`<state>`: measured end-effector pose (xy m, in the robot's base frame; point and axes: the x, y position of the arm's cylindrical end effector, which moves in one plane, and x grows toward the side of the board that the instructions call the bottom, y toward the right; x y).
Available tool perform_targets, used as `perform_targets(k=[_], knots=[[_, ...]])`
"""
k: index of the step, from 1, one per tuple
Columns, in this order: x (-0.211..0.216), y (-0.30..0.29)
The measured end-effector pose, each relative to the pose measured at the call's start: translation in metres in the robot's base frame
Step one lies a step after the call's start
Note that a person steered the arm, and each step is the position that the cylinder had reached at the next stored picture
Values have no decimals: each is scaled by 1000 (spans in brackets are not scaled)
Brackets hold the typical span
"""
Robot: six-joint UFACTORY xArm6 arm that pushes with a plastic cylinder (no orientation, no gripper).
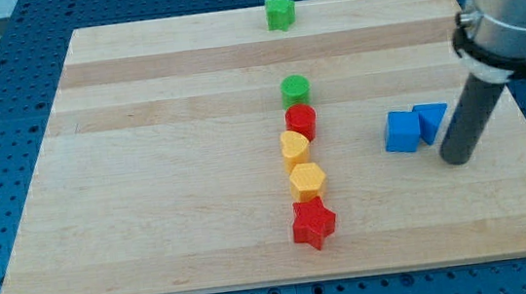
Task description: Locate the blue cube at the top of the green circle
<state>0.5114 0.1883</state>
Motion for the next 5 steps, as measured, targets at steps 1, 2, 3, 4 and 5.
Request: perform_targets(k=[1,2,3,4,5], knots=[[2,-21],[2,-40],[-4,-42],[-23,-42],[-48,-42]])
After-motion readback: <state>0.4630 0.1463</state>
